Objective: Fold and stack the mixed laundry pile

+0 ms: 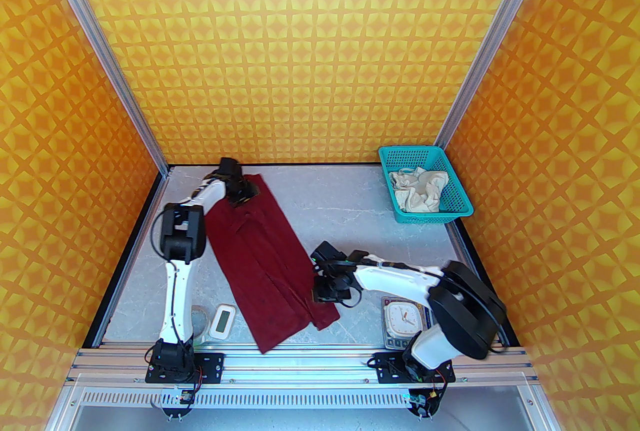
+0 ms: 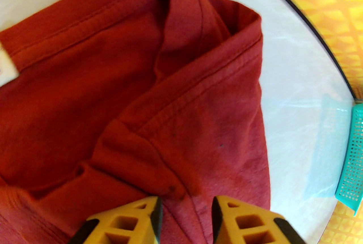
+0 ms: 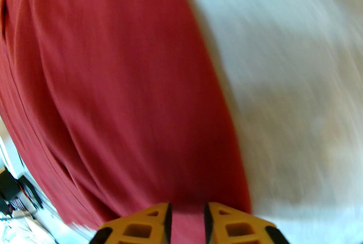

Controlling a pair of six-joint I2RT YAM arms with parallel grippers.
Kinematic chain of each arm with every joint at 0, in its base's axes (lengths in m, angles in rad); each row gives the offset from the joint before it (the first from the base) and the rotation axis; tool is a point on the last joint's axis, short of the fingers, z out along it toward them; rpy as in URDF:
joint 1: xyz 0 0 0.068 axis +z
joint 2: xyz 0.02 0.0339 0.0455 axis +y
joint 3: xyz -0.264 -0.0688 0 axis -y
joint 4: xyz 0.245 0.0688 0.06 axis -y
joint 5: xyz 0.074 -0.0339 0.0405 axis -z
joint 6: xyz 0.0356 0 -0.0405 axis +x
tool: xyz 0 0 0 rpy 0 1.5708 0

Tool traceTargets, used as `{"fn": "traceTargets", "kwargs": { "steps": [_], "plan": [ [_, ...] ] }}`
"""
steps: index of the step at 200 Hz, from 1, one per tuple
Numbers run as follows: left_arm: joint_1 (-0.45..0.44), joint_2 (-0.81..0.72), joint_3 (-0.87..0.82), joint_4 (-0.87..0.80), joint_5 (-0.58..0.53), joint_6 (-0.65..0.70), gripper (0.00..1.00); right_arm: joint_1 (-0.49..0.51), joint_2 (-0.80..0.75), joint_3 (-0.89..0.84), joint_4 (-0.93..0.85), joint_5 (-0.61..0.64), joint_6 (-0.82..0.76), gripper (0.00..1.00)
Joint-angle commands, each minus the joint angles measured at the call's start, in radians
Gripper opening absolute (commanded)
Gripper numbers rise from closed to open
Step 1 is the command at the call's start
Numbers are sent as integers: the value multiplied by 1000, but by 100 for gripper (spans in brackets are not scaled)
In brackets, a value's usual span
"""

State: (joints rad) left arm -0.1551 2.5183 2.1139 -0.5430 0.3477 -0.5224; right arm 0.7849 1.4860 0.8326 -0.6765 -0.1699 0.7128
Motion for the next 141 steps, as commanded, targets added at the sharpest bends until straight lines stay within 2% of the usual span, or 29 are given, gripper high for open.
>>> {"fn": "traceTargets", "kwargs": {
  "steps": [1, 30, 53, 83, 114, 141],
  "plan": [
    [-60, 114, 88, -46, 77, -28, 36, -3, -82, 60, -165, 103, -39, 31],
    [-120, 178, 179, 8, 151, -44, 36, -26, -58, 129, -219, 163, -130, 31],
    [-158, 228, 251, 18, 199, -45, 36, -77, 3, 175, -192, 155, -191, 31],
    [-184, 285, 324, 52, 246, -56, 36, -113, 135, 267, -144, 105, -240, 29],
    [-182, 297, 305, 201, 250, -129, 37, -111, 228, 317, -80, -20, -247, 28],
    [-179, 344, 372, 258, 250, -169, 41, -99, 260, 350, -80, -15, -253, 31]
  ]
}}
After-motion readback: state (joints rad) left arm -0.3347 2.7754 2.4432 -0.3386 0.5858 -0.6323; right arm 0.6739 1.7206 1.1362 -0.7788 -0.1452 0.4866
